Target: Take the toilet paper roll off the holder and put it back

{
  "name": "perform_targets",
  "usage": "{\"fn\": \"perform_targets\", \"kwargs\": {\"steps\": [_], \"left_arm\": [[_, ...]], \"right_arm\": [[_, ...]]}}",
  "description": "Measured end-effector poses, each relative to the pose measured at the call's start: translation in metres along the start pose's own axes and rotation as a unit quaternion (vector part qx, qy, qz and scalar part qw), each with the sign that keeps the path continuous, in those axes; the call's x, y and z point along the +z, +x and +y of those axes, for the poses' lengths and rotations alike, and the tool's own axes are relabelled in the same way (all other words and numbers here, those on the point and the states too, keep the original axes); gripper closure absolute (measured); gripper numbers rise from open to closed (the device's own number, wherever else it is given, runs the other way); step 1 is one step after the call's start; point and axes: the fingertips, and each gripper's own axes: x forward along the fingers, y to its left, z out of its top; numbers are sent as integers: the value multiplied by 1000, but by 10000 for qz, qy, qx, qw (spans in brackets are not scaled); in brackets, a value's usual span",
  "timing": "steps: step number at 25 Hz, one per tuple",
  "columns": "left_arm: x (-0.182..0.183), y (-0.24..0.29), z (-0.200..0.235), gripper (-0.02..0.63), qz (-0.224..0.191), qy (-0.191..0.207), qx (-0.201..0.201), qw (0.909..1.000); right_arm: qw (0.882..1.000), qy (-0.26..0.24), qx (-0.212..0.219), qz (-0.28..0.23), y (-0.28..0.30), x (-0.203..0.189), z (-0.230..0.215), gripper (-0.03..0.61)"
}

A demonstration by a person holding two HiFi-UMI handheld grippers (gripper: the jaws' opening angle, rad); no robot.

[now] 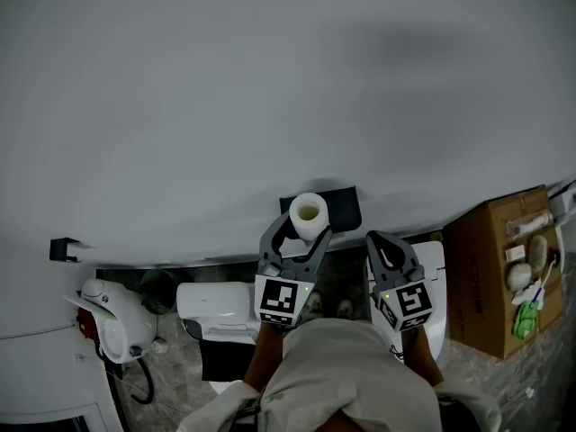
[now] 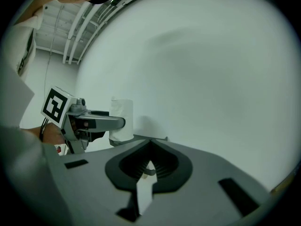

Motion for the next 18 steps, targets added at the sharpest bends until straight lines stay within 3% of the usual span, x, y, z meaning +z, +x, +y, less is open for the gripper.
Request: {"fn": "perform_targets", "kwargs": {"steps": [18], "left_arm": [[-15,21,-2,316,292,161,-1,9994]], "right_arm": [[9999,70,-101,74,4,-4,-9,581]]}}
